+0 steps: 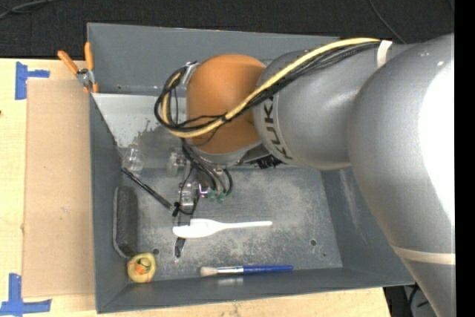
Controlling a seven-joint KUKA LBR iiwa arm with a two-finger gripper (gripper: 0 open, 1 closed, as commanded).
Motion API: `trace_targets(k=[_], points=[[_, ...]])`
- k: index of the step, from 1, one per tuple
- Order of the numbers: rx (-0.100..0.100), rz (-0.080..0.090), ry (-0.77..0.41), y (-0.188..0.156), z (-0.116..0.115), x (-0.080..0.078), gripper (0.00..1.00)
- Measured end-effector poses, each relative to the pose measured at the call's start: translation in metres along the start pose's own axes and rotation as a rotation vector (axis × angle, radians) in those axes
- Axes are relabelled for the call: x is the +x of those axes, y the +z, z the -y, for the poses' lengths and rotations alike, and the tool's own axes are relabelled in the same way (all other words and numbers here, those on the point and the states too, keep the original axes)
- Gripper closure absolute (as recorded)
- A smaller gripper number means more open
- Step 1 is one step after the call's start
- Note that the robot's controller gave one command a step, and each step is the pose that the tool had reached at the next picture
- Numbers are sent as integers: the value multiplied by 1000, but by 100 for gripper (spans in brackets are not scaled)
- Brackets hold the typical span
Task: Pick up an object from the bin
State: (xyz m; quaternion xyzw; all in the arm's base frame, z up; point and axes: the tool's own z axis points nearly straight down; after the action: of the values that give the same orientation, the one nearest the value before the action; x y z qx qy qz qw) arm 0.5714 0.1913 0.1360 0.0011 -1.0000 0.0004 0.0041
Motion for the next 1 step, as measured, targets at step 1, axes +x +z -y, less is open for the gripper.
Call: trace_targets(k=[1], points=[[-1, 7, 4, -4, 1, -2, 0]])
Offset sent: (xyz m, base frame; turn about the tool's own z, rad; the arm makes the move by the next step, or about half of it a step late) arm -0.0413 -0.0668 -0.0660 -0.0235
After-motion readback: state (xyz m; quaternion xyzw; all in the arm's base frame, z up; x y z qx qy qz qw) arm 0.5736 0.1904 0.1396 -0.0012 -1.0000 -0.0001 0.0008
